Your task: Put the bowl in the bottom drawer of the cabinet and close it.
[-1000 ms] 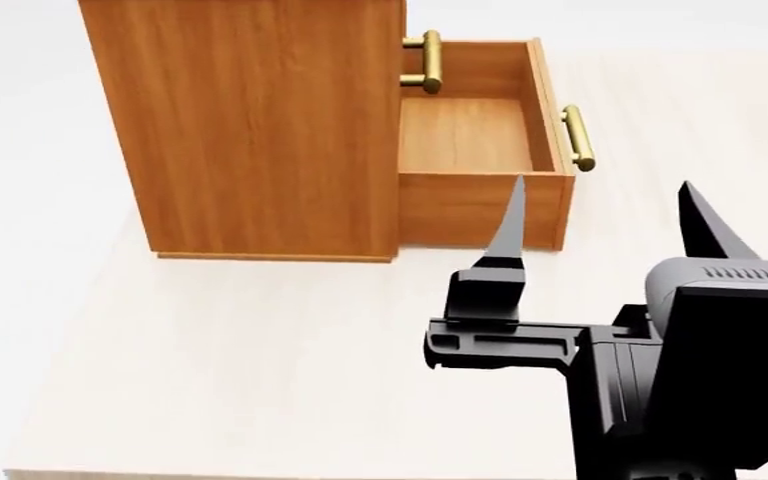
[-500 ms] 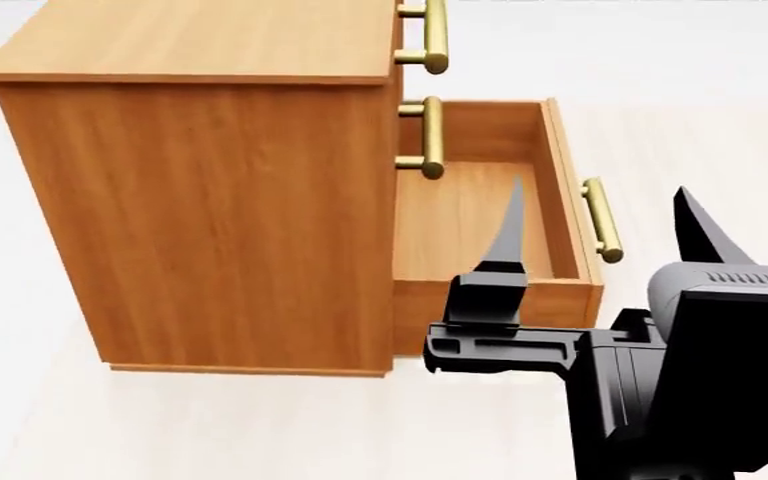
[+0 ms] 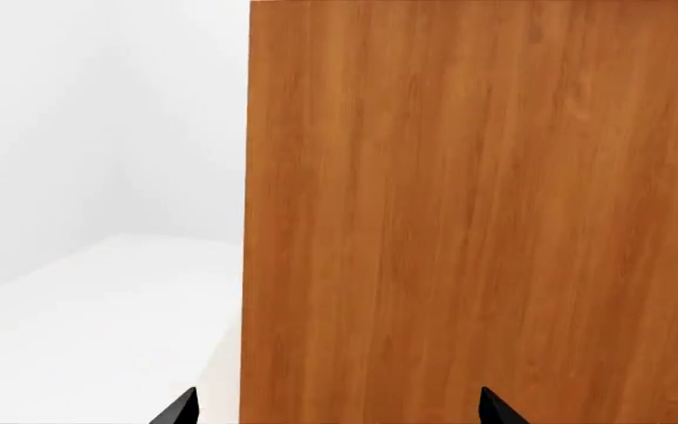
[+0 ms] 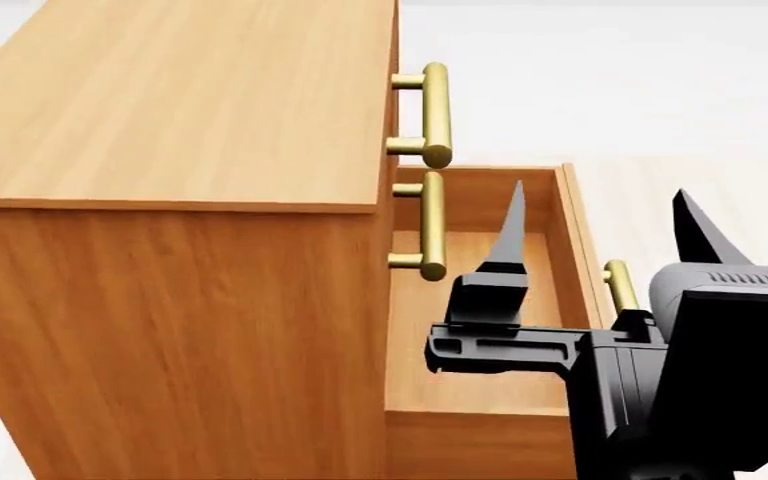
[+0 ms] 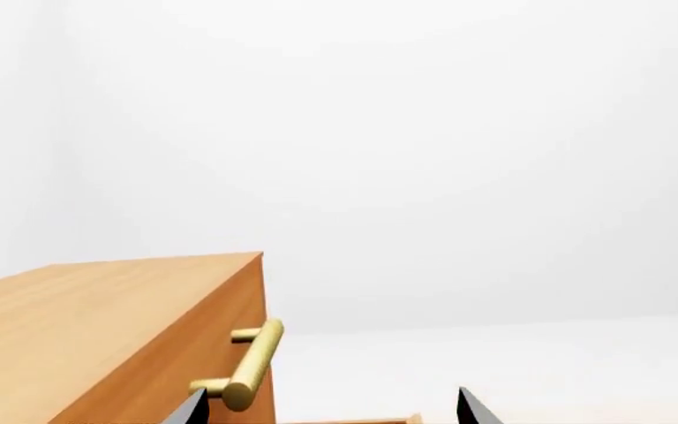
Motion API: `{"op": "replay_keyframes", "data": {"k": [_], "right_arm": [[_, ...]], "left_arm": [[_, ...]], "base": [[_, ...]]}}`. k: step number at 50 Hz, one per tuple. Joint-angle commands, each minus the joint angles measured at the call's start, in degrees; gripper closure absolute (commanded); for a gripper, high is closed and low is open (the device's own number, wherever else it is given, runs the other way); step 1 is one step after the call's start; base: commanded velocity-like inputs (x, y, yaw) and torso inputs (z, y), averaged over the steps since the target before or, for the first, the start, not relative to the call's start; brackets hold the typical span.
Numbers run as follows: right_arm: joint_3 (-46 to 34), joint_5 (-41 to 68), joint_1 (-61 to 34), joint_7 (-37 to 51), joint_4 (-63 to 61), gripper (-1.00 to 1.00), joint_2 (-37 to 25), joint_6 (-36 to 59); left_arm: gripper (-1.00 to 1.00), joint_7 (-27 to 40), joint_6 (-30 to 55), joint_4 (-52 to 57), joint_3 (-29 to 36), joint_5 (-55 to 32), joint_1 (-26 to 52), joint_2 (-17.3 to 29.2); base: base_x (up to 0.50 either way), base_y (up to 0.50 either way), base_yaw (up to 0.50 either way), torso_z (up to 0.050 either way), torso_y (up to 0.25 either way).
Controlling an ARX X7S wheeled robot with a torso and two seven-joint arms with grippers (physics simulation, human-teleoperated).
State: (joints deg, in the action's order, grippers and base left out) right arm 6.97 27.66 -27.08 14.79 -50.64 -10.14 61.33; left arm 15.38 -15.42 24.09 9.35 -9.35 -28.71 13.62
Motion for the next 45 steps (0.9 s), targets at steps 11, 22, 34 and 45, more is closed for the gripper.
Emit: {"op": "replay_keyframes", "data": {"k": [11,22,34,45], "right_arm": [[-0.9,0.0,0.0,1.4,0.7,-1.0,-1.1,-0.6],[-1.9,-2.2,2.9,0.1,5.9,-1.0,-2.7,-5.3],[-2.8,-4.7,3.0,-0.3,15.2,-1.0,-3.7,-8.5],[-5.0,-5.1,-1.2,-1.0,24.3,-1.0,-5.0,-5.4]], "left_arm": [[-1.0,0.7,-0.4,-0.5,0.6,0.2,0.1,0.5],[-1.0,1.0,-0.5,-0.5,0.8,-0.1,0.2,0.9],[-1.0,1.4,-0.5,-0.3,1.0,-0.4,0.2,1.1],[-1.0,1.7,-0.7,-0.7,1.2,-0.5,0.4,1.4]], "base": [[0.5,0.0,0.0,0.0,0.0],[0.0,0.0,0.0,0.0,0.0],[0.0,0.0,0.0,0.0,0.0],[0.0,0.0,0.0,0.0,0.0]]}}
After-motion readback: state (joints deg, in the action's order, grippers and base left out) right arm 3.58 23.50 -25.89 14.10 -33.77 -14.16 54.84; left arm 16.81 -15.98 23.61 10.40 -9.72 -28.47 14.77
